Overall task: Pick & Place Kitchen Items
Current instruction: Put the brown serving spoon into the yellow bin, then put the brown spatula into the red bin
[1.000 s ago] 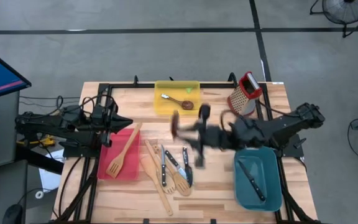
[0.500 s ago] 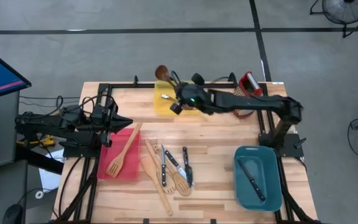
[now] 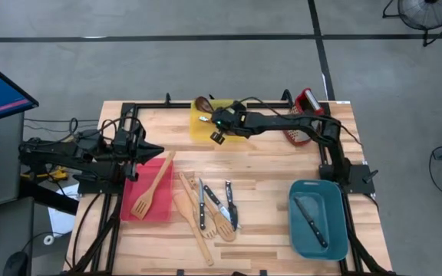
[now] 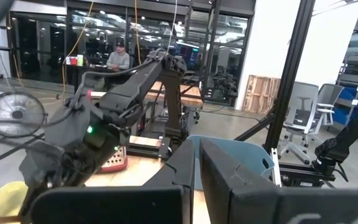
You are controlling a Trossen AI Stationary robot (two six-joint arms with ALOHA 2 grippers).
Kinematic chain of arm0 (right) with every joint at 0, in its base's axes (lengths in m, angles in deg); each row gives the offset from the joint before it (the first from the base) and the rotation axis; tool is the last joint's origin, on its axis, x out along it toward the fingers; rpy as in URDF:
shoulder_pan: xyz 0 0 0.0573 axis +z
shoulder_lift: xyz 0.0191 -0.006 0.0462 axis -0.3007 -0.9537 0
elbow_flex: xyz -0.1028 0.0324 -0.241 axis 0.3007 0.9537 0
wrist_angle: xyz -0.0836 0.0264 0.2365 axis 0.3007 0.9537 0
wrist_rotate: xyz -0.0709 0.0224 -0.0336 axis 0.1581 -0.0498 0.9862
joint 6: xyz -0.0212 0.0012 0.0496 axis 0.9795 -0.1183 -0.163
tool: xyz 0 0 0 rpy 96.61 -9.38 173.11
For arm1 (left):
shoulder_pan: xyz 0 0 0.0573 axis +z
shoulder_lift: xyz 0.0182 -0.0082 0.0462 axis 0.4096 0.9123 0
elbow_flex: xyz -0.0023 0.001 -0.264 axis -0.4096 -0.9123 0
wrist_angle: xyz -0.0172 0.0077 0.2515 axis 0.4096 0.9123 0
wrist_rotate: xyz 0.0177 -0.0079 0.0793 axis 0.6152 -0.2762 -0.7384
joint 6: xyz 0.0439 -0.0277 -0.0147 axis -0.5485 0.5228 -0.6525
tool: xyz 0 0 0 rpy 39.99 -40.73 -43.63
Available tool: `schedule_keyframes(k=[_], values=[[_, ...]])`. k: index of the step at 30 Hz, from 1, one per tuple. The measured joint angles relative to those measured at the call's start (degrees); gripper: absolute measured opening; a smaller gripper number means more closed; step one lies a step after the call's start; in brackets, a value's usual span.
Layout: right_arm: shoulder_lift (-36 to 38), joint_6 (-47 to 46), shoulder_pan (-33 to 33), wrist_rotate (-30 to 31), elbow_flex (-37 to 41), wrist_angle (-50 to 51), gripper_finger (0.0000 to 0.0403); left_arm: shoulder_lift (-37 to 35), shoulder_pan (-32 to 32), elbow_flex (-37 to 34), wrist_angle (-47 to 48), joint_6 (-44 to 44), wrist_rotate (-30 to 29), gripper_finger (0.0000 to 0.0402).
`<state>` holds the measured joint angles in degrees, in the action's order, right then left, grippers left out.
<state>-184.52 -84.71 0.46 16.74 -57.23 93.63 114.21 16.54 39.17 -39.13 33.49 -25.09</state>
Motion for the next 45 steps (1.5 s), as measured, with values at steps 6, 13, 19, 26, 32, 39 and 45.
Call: schedule_keyframes(k=[6, 13, 19, 26, 32, 39, 45], values=[[-0.60, -0.01, 0.02, -0.41, 0.00, 2.56, 0.0048, 0.00, 0.00, 0.00, -0.01, 0.00, 0.01, 0.0008], [-2.74, -0.63, 0.02, -1.89, 0.04, 4.52, 0.0050, 0.20, 0.00, 0.00, 0.01, 0.00, 0.04, 0.0008], [-3.69, -0.63, -0.05, -2.02, -0.02, 4.44, 0.0051, 0.17, 0.00, 0.00, -0.01, -0.14, 0.16, 0.0008], [-3.73, -1.38, -0.15, -1.98, -0.01, 4.21, 0.0072, 0.17, 0.00, 0.00, -0.01, -0.16, 0.13, 0.0008], [-3.70, -1.97, -0.35, -2.76, -0.02, 4.20, 0.0113, 0.17, 0.00, 0.00, 0.06, -0.26, 0.03, 0.0009], [-2.06, -2.16, 0.05, -5.83, -0.20, 4.69, 0.0171, 1.92, 0.00, -0.02, 2.84, -3.15, 0.74, 0.0059], [5.63, -1.95, 2.51, -6.90, -2.89, 10.36, 0.0216, 10.41, 0.00, -0.02, 3.53, -3.25, 8.69, 0.0147]])
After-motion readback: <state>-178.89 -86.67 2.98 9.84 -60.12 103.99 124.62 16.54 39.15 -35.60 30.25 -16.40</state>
